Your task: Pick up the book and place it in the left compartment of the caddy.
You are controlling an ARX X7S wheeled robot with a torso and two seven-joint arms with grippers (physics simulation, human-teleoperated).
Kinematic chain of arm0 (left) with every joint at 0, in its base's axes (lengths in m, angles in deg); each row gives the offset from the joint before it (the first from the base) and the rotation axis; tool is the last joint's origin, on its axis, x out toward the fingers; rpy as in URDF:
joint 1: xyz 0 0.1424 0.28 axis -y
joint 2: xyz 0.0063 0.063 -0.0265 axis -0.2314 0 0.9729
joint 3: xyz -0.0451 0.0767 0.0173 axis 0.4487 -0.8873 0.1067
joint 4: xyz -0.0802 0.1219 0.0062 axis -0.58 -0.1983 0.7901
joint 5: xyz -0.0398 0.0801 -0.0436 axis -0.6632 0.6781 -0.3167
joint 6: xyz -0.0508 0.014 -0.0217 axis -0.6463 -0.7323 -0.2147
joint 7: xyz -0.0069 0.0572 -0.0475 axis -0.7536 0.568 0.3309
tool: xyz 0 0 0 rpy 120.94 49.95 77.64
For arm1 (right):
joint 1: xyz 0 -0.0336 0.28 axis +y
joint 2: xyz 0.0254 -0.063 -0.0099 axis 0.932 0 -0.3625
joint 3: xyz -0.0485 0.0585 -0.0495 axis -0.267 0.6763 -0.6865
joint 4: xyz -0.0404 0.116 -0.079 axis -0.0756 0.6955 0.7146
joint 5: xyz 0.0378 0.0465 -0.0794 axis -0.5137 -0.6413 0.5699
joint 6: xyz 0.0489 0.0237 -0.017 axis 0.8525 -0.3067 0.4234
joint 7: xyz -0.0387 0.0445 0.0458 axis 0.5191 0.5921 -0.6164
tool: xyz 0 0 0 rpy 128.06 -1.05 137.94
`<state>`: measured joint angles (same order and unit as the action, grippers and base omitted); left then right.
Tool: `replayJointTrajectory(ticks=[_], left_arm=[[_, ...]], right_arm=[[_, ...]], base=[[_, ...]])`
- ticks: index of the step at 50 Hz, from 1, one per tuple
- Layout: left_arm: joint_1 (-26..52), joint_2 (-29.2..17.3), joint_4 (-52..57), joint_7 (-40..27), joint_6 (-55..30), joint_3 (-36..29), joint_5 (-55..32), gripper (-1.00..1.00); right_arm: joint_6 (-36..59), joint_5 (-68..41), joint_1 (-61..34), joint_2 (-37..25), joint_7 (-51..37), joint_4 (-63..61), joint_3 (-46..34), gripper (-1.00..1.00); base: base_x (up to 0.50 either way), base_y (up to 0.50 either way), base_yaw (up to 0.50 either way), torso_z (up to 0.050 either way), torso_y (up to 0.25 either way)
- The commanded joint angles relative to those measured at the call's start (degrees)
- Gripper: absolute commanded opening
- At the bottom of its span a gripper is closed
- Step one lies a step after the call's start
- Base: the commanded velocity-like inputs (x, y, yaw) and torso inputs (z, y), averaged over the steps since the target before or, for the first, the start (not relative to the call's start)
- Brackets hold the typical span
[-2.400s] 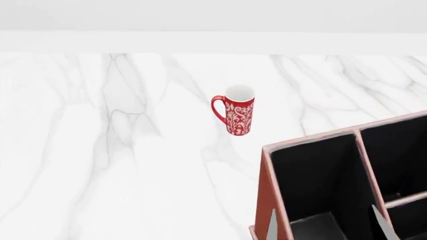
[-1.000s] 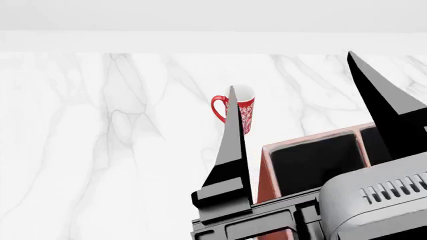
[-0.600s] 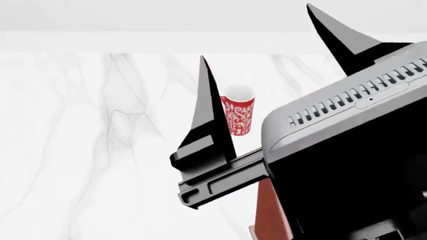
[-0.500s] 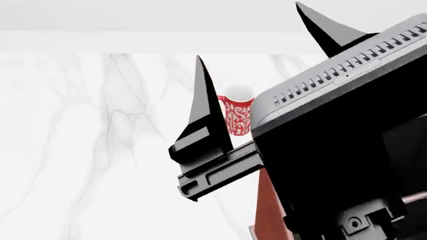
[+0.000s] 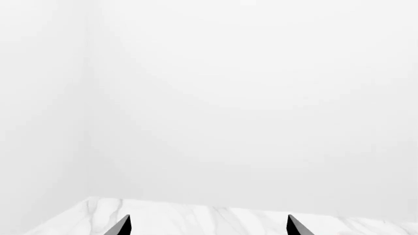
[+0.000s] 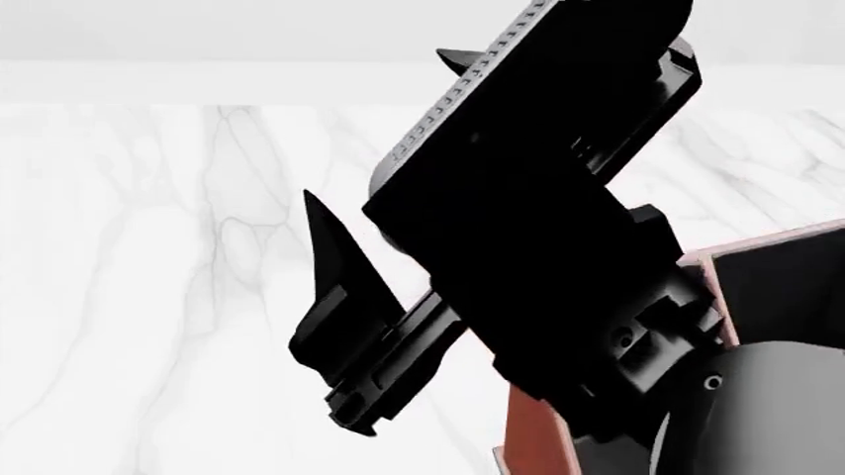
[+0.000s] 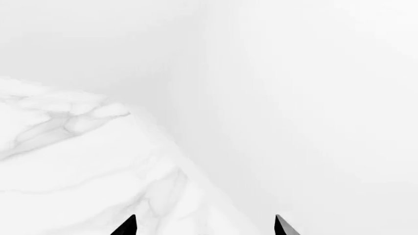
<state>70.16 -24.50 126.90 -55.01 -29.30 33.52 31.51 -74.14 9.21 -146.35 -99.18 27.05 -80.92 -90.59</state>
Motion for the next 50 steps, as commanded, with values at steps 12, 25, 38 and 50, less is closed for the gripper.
replayJointTrajectory(ticks=[12, 25, 38, 50], left_arm=[[0.0, 0.0, 0.1, 0.1, -0.1, 0.1, 0.0, 1.0], [-0.3, -0.2, 0.0, 0.1, 0.1, 0.1, 0.3, 1.0], [-0.4, 0.0, -0.2, 0.3, 0.2, 0.0, 0.6, 1.0], [-0.2, 0.3, 0.0, 0.7, -0.4, 0.1, 0.6, 1.0]], right_arm=[[9.9, -5.8, -5.6, 4.5, 20.0, 7.2, 1.1, 1.0], [12.6, -0.9, -5.0, 11.6, 28.5, 12.5, 1.5, 1.0], [15.5, 0.4, -5.5, 13.7, 36.5, 12.0, 1.6, 1.0], [18.5, -2.1, -5.5, 18.1, 41.6, 15.0, 2.9, 1.0]], base=[[0.0, 0.0, 0.0, 0.0, 0.0], [0.0, 0.0, 0.0, 0.0, 0.0], [0.0, 0.0, 0.0, 0.0, 0.0], [0.0, 0.0, 0.0, 0.0, 0.0]])
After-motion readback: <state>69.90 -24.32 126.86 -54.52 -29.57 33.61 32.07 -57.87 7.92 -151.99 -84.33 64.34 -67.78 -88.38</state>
